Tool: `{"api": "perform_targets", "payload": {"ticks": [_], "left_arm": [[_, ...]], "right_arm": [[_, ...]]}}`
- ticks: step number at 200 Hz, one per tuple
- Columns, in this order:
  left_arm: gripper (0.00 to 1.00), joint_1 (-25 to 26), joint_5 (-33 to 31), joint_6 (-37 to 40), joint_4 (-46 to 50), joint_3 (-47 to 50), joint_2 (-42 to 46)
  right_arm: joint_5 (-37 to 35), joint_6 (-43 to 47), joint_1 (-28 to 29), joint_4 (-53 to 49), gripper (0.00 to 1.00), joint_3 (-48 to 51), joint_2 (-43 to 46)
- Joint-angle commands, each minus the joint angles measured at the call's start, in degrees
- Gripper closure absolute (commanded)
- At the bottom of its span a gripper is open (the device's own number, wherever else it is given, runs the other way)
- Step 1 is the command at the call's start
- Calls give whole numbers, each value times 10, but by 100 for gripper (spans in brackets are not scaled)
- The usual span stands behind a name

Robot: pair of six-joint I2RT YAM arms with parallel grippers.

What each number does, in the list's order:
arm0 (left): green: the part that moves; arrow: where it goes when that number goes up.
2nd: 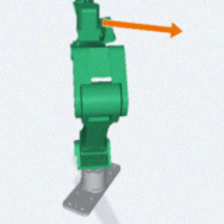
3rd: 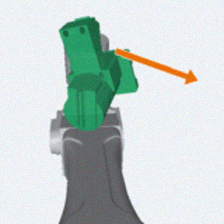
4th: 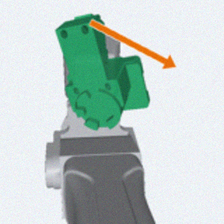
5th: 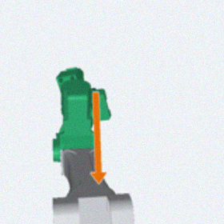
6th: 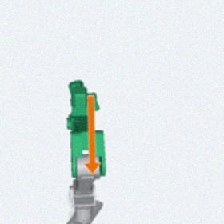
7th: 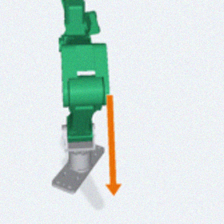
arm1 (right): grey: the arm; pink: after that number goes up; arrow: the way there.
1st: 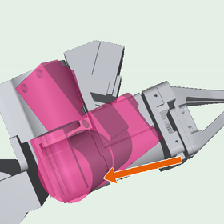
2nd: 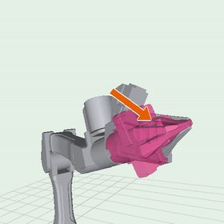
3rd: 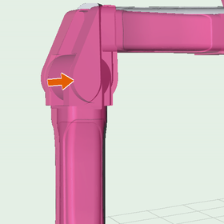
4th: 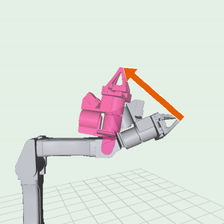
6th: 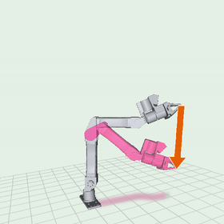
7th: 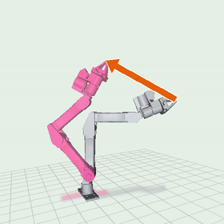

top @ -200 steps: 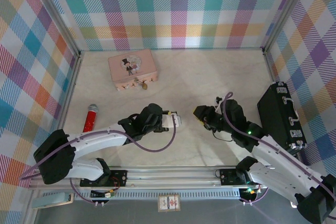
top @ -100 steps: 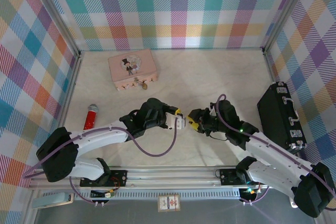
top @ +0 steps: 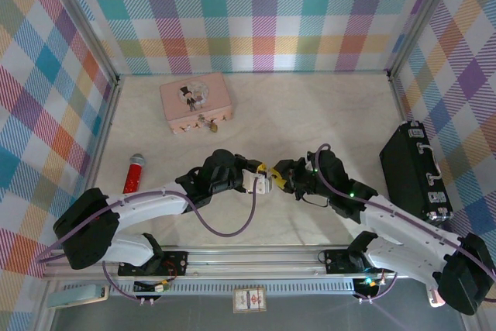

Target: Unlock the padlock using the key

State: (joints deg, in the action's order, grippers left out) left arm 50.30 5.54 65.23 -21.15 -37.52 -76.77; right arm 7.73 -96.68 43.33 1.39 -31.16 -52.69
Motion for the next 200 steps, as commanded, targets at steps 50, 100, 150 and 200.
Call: {"api": "perform_targets", "payload": {"ticks": [50,100,150,200], "left_arm": [[100,-7,32,-12,-42,6,3],[100,-7,32,-13,-37,6,3],[100,-7,29,-12,-34,6,-1],[100,-7,19,-12,-38,9,-8]], "right_arm": [[-22,-40,3,38,75,-3,-18],[-3,-38,2,53,78,-8,-43],[-4,-30,3,47,79,-18,-41],[-8,-2,4,12,78,-38,-24]]}}
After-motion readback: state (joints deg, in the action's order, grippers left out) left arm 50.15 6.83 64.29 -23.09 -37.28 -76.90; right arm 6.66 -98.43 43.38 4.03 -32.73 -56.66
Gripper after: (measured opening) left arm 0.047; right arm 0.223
